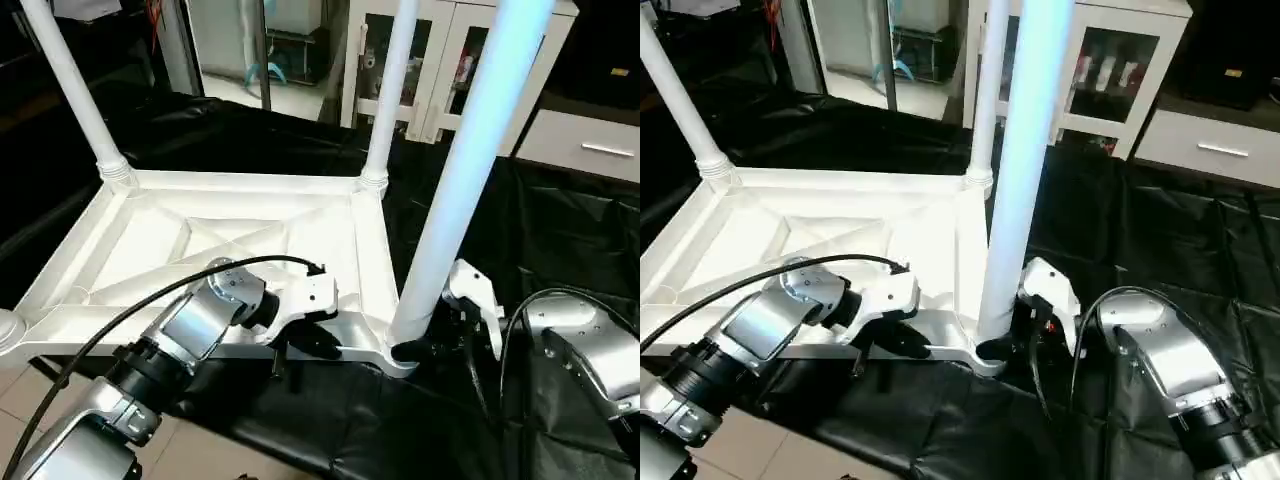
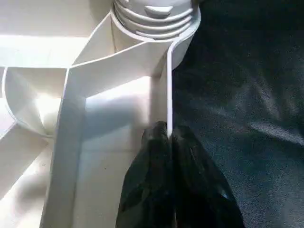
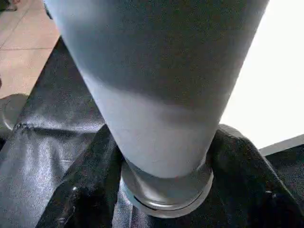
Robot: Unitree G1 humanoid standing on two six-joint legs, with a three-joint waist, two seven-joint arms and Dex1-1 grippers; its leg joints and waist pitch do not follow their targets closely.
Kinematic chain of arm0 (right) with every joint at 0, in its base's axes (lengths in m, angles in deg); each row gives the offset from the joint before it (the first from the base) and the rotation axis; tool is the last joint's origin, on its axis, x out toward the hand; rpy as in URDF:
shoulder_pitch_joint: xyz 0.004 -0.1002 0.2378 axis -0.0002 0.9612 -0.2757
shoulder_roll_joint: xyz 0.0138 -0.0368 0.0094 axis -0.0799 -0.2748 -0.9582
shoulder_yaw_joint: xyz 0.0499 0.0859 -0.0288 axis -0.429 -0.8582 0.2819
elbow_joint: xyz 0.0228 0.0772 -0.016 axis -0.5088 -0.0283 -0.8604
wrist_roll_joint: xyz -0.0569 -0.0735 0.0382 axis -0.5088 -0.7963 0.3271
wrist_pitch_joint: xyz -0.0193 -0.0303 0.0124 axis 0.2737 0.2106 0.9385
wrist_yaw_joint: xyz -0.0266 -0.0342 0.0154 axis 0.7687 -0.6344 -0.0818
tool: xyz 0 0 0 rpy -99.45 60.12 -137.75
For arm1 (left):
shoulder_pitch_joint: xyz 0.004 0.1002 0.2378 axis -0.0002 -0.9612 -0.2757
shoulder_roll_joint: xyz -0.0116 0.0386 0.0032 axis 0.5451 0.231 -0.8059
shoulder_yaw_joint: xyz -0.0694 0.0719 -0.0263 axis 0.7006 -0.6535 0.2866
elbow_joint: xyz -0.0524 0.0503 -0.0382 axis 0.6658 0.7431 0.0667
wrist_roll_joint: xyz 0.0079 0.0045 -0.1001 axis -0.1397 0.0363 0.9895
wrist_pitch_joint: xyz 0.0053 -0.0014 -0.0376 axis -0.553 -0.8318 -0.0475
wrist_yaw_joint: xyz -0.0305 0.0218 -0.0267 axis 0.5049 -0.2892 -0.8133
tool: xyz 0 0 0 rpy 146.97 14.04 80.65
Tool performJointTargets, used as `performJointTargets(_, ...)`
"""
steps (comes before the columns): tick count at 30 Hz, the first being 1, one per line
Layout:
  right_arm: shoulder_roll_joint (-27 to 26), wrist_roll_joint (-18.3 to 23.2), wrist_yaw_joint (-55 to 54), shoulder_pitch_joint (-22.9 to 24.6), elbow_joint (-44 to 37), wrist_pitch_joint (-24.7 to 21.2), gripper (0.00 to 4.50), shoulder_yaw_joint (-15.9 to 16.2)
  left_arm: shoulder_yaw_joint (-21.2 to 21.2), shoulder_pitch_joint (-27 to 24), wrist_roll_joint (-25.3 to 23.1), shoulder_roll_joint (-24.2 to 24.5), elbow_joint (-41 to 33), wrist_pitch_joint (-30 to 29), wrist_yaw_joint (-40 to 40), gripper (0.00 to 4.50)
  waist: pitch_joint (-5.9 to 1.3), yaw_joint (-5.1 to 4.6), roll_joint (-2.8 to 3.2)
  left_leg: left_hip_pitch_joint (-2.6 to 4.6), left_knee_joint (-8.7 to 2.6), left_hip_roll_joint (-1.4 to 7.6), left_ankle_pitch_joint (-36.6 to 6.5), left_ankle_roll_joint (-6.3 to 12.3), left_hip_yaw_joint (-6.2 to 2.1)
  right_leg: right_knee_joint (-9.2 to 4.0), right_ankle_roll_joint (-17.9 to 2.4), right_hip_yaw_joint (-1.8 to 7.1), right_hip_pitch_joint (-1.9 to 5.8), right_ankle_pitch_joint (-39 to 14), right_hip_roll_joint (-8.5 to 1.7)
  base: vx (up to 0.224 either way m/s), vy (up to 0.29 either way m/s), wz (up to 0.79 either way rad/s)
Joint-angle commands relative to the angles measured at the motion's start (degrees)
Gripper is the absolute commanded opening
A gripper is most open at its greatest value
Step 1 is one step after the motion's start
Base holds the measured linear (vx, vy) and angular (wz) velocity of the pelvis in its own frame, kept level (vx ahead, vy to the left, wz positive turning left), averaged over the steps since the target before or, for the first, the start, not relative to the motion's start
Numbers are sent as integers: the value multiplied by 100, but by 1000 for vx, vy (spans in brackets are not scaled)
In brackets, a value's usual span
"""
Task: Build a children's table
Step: Rotate leg to tighten
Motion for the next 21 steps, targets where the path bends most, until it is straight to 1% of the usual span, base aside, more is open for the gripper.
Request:
performJointTargets(1,-258,-197,-476,18,197,5,233,70,-250,-107,-120,-109,235,-63,107,0,-263,-37,7,8,-436,224,-1357,207,-69,-464,-1086,281,231,-1909,-333,0,0,0)
performJointTargets(2,-475,-339,-991,-69,464,44,232,-64,-167,-40,-129,-226,380,-88,289,0,-256,-45,-20,4,-448,220,-1447,168,-78,-467,-1056,271,246,-1988,-333,0,0,0)
performJointTargets(3,-621,-421,-1352,-135,650,45,229,-166,-110,10,-133,-316,480,-109,422,0,-225,-81,-27,33,-460,201,-1728,97,-79,-518,-973,258,206,-2376,-328,0,0,0)
performJointTargets(4,-886,-458,-1973,-241,939,-74,224,-391,-1,101,-150,-483,681,-137,705,0,-200,-150,-60,62,-458,170,-2072,9,-96,-577,-833,217,171,-2956,-322,0,0,0)
performJointTargets(5,-1008,-469,-2259,-290,1070,-135,224,-497,50,144,-158,-559,774,-150,838,0,-183,-182,-58,78,-449,151,-2233,-45,-118,-617,-694,175,169,-3317,-322,-61,4,-7)
performJointTargets(6,-1466,-515,-3419,-443,1523,-368,213,-910,334,348,-185,-888,1235,-330,1538,0,-164,-270,-41,137,-421,117,-2557,-125,-174,-759,-300,68,143,-4066,-347,-71,15,-10)
performJointTargets(7,-1553,-514,-3631,-467,1604,-413,213,-991,396,386,-185,-952,1328,-367,1680,0,-168,-322,-12,168,-409,113,-2709,-152,-206,-791,-253,-7,144,-4134,-339,-71,15,-10)
performJointTargets(8,-1701,-509,-3995,-508,1743,-485,212,-1130,511,457,-182,-1067,1499,-438,1939,0,-175,-445,6,170,-418,132,-3021,-181,-277,-869,-105,-173,208,-4068,-321,-77,37,-16)
performJointTargets(9,-1947,-515,-4519,-539,1908,-507,210,-1304,654,559,-188,-1235,1756,-446,2334,0,-161,-533,100,143,-511,207,-3445,-180,-357,-879,-68,-285,310,-3723,-299,-63,64,-19)
performJointTargets(10,-1993,-515,-4611,-543,1936,-507,210,-1334,678,577,-190,-1266,1803,-441,2407,0,-162,-570,140,134,-579,263,-3744,-192,-416,-829,-88,-337,383,-3429,-299,-63,64,-19)
performJointTargets(11,-2304,-550,-5134,-562,2084,-459,209,-1458,841,701,-176,-1469,2097,-377,2850,0,-160,-603,121,69,-667,334,-3991,-178,-467,-733,-138,-319,484,-3065,-284,-67,60,-13)
performJointTargets(12,-2519,-591,-5542,-583,2182,-367,209,-1545,945,784,-158,-1600,2280,-304,3139,0,-138,-562,231,-42,-908,481,-4569,-242,-519,-293,-348,-202,629,-2184,-268,-65,13,3)
performJointTargets(13,-2646,-619,-5782,-602,2249,-299,209,-1592,1007,834,-144,-1672,2392,-251,3300,0,-78,-500,164,-2,-1065,510,-4894,-279,-407,-65,-498,-79,532,-1765,-204,-65,13,3)
performJointTargets(14,-2902,-715,-6249,-673,2426,-149,209,-1620,1087,944,-187,-1797,2647,-96,3635,0,-28,-514,1,271,-815,233,-4697,-270,-243,-588,-331,-106,205,-3173,-160,19,-43,21)
performJointTargets(15,-3063,-783,-6546,-725,2547,-50,209,-1636,1132,1014,-226,-1872,2814,9,3844,0,-5,-512,-46,687,-313,-30,-4213,-264,-151,-1170,-93,-299,-215,-4465,-239,37,-55,1)
performJointTargets(16,-3260,-871,-6809,-851,2760,111,209,-1562,1170,1102,-272,-1968,3028,167,4115,0,6,-693,-128,738,317,-240,-3029,-98,-118,-1586,434,-724,-289,-5722,-424,37,-55,1)
performJointTargets(17,-3399,-930,-7008,-953,2930,229,208,-1516,1209,1173,-314,-2046,3204,284,4308,0,-34,-832,108,466,76,-4,-3173,-88,-262,-1495,759,-1212,165,-4999,-365,4,51,-35)
performJointTargets(18,-3491,-972,-7148,-1064,3072,362,208,-1479,1216,1218,-349,-2100,3327,364,4421,0,-95,-705,170,-315,-519,337,-3705,-26,-452,-241,627,-871,988,-3697,-383,45,95,-21)
performJointTargets(19,-3564,-972,-7162,-1165,3184,451,208,-1445,1189,1248,-402,-2121,3404,424,4482,0,-43,-342,287,-415,-1031,429,-4867,-218,-356,460,-51,-339,838,-1265,-149,45,95,-21)
performJointTargets(20,-3610,-952,-7174,-1225,3237,506,207,-1458,1176,1266,-435,-2133,3450,444,4498,0,-161,-363,54,372,-788,217,-4372,81,-208,181,-180,26,290,-1536,-172,121,-72,15)
performJointTargets(21,-3696,-931,-7209,-1345,3311,632,207,-1507,1181,1306,-457,-2167,3555,482,4544,0,-211,-422,-317,354,-423,46,-3509,63,-311,-207,-1,165,239,-3016,-382,66,-137,-2)
